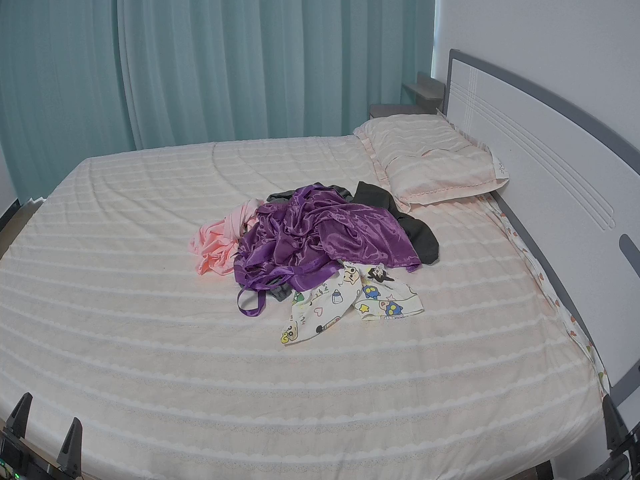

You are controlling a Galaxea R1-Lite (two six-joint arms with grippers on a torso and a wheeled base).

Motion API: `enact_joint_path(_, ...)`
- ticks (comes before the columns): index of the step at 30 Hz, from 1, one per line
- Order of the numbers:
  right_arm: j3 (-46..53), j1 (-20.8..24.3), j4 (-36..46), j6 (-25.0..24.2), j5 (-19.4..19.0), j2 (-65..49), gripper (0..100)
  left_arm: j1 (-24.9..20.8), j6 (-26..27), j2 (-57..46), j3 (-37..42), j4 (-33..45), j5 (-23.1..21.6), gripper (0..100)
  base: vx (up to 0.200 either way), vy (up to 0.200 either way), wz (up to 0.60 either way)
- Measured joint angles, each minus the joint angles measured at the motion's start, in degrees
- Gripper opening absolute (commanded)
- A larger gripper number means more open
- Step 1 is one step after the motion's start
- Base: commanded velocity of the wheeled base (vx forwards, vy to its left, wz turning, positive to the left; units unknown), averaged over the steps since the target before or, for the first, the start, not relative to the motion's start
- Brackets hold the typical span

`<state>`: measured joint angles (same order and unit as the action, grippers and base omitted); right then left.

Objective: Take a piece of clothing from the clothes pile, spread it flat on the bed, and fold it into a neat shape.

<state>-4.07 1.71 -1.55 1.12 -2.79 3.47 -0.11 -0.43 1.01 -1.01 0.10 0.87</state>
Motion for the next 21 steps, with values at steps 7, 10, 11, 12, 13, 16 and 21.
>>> enact_joint_path(7, -14.0, 1.0, 3.5, -1.5, -6.7, 9.9, 100, 0.0, 0.0, 0.0, 0.0, 0.0, 0.0, 100, 0.000, 0.000, 0.00)
enact_joint_path(10, -18.0, 1.8, 4.2, -4.8, -9.4, 16.9, 100, 0.0, 0.0, 0.0, 0.0, 0.0, 0.0, 100, 0.000, 0.000, 0.00)
enact_joint_path(11, -18.9, 2.1, 4.1, -6.0, -10.1, 19.2, 100, 0.0, 0.0, 0.0, 0.0, 0.0, 0.0, 100, 0.000, 0.000, 0.00)
enact_joint_path(12, -19.7, 2.5, 3.8, -7.2, -10.8, 21.9, 100, 0.0, 0.0, 0.0, 0.0, 0.0, 0.0, 100, 0.000, 0.000, 0.00)
enact_joint_path(13, -20.3, 2.8, 3.2, -8.5, -11.3, 24.7, 100, 0.0, 0.0, 0.0, 0.0, 0.0, 0.0, 100, 0.000, 0.000, 0.00)
enact_joint_path(16, -21.8, 4.0, 1.0, -11.6, -12.8, 32.8, 100, 0.0, 0.0, 0.0, 0.0, 0.0, 0.0, 100, 0.000, 0.000, 0.00)
enact_joint_path(21, -23.7, 6.6, -4.4, -15.9, -13.7, 46.7, 100, 0.0, 0.0, 0.0, 0.0, 0.0, 0.0, 100, 0.000, 0.000, 0.00)
